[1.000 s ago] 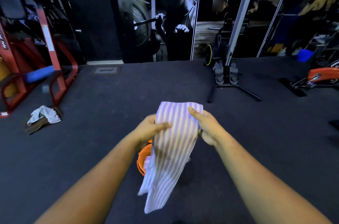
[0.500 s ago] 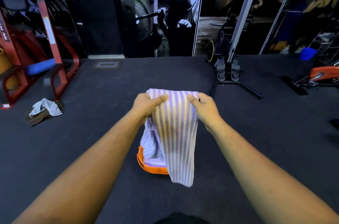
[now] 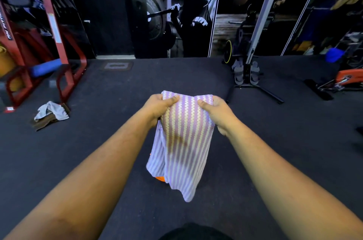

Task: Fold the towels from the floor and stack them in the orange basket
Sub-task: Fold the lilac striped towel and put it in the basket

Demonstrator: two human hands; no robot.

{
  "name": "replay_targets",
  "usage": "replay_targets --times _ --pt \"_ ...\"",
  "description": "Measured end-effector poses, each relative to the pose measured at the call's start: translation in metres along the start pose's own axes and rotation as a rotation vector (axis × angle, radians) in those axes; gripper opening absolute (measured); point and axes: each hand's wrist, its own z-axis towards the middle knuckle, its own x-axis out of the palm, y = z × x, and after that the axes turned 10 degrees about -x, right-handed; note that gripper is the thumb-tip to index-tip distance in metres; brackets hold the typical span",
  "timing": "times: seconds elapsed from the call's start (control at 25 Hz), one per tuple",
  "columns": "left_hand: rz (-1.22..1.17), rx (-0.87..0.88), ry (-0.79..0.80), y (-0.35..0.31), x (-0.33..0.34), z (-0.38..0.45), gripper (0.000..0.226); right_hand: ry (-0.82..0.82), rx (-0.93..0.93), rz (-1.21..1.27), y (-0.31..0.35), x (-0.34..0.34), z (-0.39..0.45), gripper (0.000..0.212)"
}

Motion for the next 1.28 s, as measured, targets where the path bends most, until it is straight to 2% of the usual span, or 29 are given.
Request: replay_targets --times 0.08,0.16,0.28,0.36,0.44,0.56,0.64,0.72,0.76,0.8,0.88,0.92,1.0,1.12,1.2,1.28 --pt "-0.023 -0.090 0.041 0.012 0.004 -0.003 0.032 -0.085 -0.002 0.033 -0.003 0.006 0.001 0.042" --pt "-0.101 -0.046 0.078 0.017 0.004 -0.003 0.022 -0.105 0.048 0.113 -0.001 0.003 -0.002 0.029" --pt "-0.181 0.063 0.035 0.012 -0.005 0.000 0.013 -0.024 0.050 0.067 0.001 -0.009 -0.001 0.017" --pt "-0.098 0.064 0.090 0.008 -0.008 -0.002 0.014 0.047 -0.004 0.099 0.008 -0.012 0.000 0.023" --pt "0.036 0.098 0.131 0.006 -0.009 -0.001 0.013 0.085 -0.017 0.157 0.006 -0.013 -0.001 0.038" --pt "0.175 0.150 -0.021 -0.001 -0.011 0.005 0.010 0.085 -0.066 0.056 -0.005 -0.013 -0.001 0.047" --pt "0.243 0.143 -0.113 -0.004 -0.011 0.011 0.024 0.027 -0.112 -0.009 -0.007 -0.010 0.000 0.042" --pt "0.250 0.089 -0.124 -0.001 -0.008 0.017 0.036 -0.046 -0.081 0.111 -0.008 -0.010 0.001 0.039" --pt "0.224 0.043 -0.114 0.001 -0.006 0.018 0.041 -0.004 -0.009 0.221 -0.011 -0.010 -0.001 0.040" --pt "0.183 0.001 -0.092 0.003 -0.004 0.019 0.043 0.114 0.095 0.285 -0.018 -0.011 -0.005 0.041" --pt "0.038 -0.027 -0.027 0.000 0.003 0.016 0.040 0.407 0.282 0.143 -0.033 -0.012 -0.023 0.033" --pt "-0.060 -0.024 0.005 -0.004 0.005 0.013 0.038 0.449 0.303 0.094 -0.037 -0.012 -0.030 0.024" --pt "-0.170 0.000 0.085 -0.008 0.005 0.005 0.034 0.294 0.241 0.195 -0.036 -0.009 -0.028 0.013" --pt "0.087 0.048 0.205 0.006 -0.010 -0.002 0.029 0.072 0.139 0.316 -0.025 -0.011 -0.011 0.017" --pt "0.216 0.060 0.203 0.016 -0.020 0.002 0.035 0.061 0.091 0.238 -0.024 -0.015 -0.008 0.016" --pt "0.258 0.077 0.078 0.011 -0.022 0.006 0.042 0.110 0.013 0.100 -0.020 -0.015 -0.010 0.015"
